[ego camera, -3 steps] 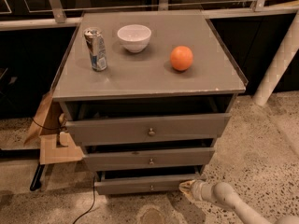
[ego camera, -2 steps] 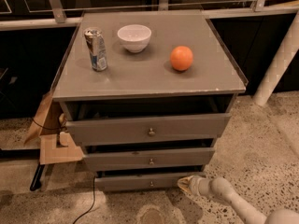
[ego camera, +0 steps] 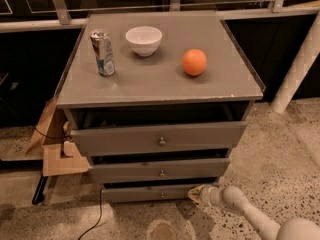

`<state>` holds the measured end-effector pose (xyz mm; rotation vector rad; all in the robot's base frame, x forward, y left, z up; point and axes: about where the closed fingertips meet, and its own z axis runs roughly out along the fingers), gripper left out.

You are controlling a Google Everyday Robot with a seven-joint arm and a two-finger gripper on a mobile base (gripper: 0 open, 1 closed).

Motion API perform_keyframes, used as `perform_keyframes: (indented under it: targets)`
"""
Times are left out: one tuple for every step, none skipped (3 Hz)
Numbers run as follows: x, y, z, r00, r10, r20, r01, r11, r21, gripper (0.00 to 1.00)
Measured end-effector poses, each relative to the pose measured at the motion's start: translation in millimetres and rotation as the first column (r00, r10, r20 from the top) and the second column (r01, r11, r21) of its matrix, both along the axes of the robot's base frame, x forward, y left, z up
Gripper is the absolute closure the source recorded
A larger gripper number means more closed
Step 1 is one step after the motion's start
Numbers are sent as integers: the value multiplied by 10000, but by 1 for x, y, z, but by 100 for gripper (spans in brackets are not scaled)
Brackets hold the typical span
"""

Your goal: Close bottom drawer

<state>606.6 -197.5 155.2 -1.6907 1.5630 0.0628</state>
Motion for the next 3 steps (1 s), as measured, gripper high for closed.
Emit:
perform_keyframes:
  targets:
    - [-10,-4,5,9992,193,-344,-206,9991,-370,100]
    - [-50,-13,7,9898,353,-1383,-443,9970,-627,100]
    - [-105,-18,4,9528,685,-2956,-895,9943,-578,100]
